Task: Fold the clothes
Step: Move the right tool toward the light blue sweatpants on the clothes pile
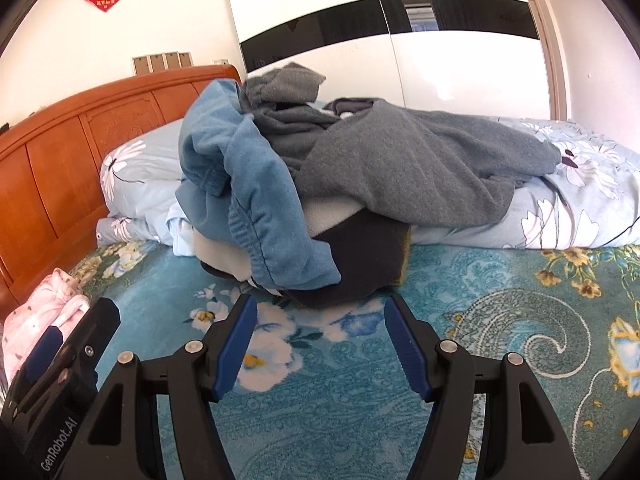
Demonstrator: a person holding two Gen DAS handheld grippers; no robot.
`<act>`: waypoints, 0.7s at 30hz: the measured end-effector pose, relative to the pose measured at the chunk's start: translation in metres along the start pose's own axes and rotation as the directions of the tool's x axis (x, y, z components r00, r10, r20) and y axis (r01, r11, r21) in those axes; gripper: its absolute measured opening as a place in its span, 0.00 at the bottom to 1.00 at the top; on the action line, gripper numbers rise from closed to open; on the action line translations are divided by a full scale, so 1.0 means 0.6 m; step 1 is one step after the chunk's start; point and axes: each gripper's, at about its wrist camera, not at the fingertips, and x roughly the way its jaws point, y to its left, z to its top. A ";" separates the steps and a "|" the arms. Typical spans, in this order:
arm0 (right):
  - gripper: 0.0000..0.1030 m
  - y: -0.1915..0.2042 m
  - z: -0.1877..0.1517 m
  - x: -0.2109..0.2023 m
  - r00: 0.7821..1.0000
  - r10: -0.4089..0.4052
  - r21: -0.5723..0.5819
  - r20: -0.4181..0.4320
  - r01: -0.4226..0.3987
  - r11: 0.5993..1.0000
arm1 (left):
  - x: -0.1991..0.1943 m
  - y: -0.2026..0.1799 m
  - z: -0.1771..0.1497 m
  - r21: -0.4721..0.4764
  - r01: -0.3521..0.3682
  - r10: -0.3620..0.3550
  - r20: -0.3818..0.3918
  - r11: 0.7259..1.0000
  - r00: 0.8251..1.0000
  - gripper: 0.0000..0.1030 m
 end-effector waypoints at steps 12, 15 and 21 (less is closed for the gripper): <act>0.66 0.018 0.002 -0.011 0.999 0.008 -0.047 0.037 -0.006 0.999 | -0.005 0.012 0.000 -0.026 0.005 -0.005 0.002 1.000 1.000 1.00; 0.66 0.020 0.001 -0.011 0.999 0.005 -0.050 0.038 -0.004 0.999 | -0.004 0.013 0.000 -0.028 0.009 -0.009 -0.003 1.000 1.000 1.00; 0.66 0.025 0.001 -0.017 0.999 -0.008 -0.065 0.051 0.012 0.998 | -0.006 0.022 0.002 -0.040 0.037 -0.038 -0.025 0.999 0.999 1.00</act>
